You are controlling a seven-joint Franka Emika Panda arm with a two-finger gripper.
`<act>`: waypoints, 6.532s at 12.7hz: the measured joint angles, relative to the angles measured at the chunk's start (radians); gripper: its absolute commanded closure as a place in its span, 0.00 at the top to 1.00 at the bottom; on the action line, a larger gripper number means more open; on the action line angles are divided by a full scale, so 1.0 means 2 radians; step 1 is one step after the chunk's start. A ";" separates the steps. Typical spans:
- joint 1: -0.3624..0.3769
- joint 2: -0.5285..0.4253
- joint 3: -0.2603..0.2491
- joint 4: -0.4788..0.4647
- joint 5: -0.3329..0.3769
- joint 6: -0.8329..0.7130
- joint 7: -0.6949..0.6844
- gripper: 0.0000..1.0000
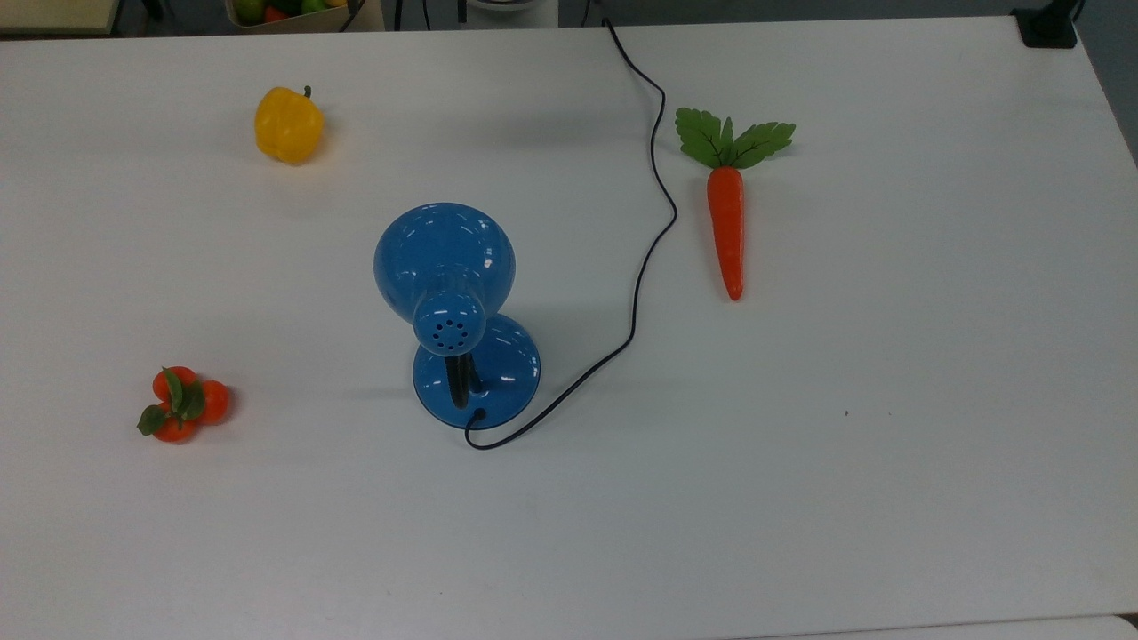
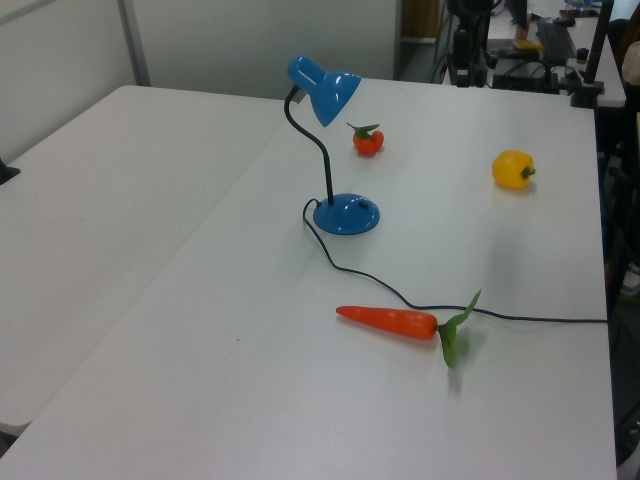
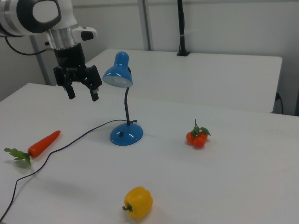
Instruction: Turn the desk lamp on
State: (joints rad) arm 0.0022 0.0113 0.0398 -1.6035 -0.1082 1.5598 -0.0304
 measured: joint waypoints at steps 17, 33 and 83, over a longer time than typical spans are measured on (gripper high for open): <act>0.000 0.001 0.000 0.000 0.000 0.000 0.000 0.00; 0.000 0.055 0.000 -0.125 0.003 0.198 -0.001 0.00; 0.013 0.140 0.007 -0.115 -0.010 0.334 0.050 0.00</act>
State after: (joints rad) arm 0.0282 0.2918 0.0532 -1.8343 -0.1277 2.2274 0.0687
